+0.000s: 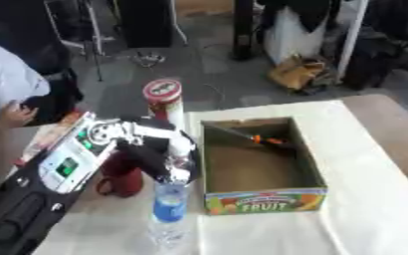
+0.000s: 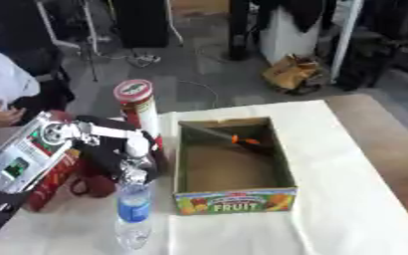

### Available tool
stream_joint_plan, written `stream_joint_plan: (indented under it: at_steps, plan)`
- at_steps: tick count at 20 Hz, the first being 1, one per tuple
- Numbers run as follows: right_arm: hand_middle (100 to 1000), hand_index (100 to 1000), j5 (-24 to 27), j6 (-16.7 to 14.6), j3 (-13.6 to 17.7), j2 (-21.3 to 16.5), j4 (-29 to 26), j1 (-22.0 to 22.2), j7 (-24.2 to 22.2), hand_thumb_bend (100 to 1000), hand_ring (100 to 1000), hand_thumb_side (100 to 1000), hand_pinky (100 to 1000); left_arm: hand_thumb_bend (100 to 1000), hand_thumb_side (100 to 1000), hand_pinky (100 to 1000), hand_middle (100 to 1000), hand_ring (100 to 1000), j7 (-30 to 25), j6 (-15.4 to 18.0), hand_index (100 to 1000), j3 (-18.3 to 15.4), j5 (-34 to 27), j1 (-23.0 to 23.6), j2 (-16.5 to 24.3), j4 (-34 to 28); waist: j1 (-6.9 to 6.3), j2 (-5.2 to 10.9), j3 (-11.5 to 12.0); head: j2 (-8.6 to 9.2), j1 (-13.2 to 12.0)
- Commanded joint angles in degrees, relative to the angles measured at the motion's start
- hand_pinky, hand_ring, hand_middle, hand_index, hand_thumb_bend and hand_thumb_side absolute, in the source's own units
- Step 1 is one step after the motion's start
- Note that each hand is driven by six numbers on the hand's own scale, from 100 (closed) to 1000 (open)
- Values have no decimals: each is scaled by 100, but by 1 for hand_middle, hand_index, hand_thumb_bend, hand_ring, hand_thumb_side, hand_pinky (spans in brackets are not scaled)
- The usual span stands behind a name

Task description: Pick up objects on the table and place them in the box.

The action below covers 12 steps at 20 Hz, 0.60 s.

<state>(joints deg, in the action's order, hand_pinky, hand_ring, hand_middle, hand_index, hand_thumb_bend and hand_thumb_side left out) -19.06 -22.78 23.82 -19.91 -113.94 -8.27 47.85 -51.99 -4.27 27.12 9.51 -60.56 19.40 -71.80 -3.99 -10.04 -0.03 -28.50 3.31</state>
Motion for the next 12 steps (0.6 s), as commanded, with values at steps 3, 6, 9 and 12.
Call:
stream_joint_plan:
  at_steps: [3,6,9,12]
  plan:
    - [699,737,46,-452,-14,-191,-65,-51,412,100,840,1000,756,100,357,100,100,100,2,140,469,-130,151,-188,88,-223,53,86,-8,37,15]
    - [699,737,48,-455,-11,-194,-65,-49,412,100,840,1000,756,100,350,100,100,100,2,244,468,-166,306,-224,82,-290,51,89,-12,41,19]
    - [698,737,62,-452,-18,-207,-65,-51,412,100,840,1000,757,100,338,100,100,100,2,268,469,-254,256,-290,29,-346,47,112,-16,46,19]
    - [698,737,74,-449,-21,-217,-65,-49,412,100,840,1000,757,100,335,100,100,100,2,216,469,-323,178,-368,-11,-396,36,134,-20,46,25]
